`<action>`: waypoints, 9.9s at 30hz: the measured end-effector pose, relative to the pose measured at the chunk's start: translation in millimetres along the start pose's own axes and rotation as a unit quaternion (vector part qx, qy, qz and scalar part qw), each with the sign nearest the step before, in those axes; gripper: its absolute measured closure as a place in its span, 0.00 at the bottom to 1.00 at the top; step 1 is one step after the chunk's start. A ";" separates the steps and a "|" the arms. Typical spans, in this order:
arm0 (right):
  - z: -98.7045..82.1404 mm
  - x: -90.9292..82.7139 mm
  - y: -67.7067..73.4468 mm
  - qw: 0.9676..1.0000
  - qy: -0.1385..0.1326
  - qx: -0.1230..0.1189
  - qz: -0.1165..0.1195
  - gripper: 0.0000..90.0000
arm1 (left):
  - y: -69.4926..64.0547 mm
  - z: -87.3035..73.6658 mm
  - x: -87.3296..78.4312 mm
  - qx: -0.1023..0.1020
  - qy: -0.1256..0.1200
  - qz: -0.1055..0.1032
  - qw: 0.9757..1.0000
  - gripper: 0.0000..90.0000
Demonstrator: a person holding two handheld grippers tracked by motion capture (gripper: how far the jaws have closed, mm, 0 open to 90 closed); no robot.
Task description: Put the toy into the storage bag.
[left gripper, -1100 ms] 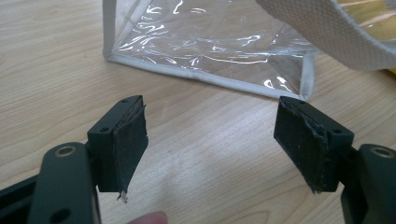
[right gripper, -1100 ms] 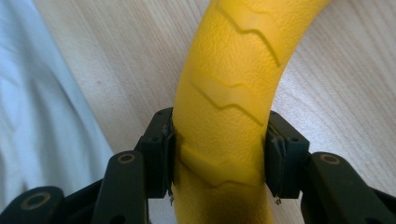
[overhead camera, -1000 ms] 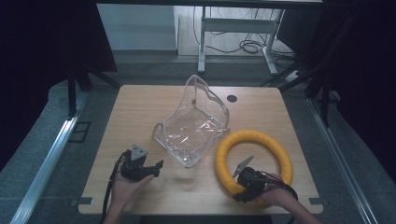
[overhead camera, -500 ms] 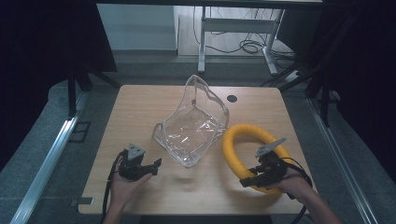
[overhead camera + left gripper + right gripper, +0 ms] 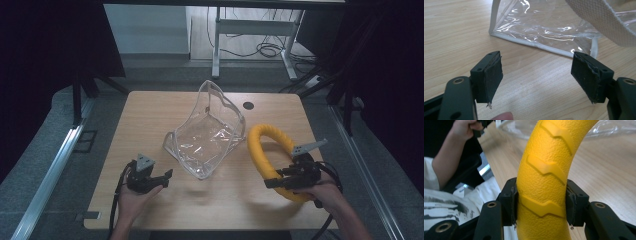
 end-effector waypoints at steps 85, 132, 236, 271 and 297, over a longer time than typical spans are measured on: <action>114.9 -53.4 35.1 0.935 -0.347 -0.009 -0.072 0.57 | 0.8 0.8 -2.8 -0.009 -0.006 -0.017 1.000 0.28; 216.0 -21.8 110.5 0.920 -0.383 -0.084 -0.009 0.57 | 7.0 -0.9 -2.0 -0.017 -0.005 -0.017 1.000 0.28; 198.0 86.4 126.8 0.940 -0.324 -0.074 0.073 0.57 | 7.7 -2.3 -0.9 -0.019 -0.005 -0.017 1.000 0.28; 171.3 124.9 91.2 0.953 -0.290 -0.021 0.082 0.56 | 10.3 -1.6 -2.9 -0.023 -0.009 -0.015 1.000 0.28; 165.3 124.9 76.7 0.958 -0.281 -0.050 -0.002 0.51 | 9.4 -1.7 -2.1 -0.021 -0.008 -0.015 1.000 0.28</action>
Point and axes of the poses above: each handheld gripper's, and its own axes: x roughly forward along the jaws, z roughly out of its top, y roughly to its left, the point moved 9 cm from there along x, roughly forward along the jaws
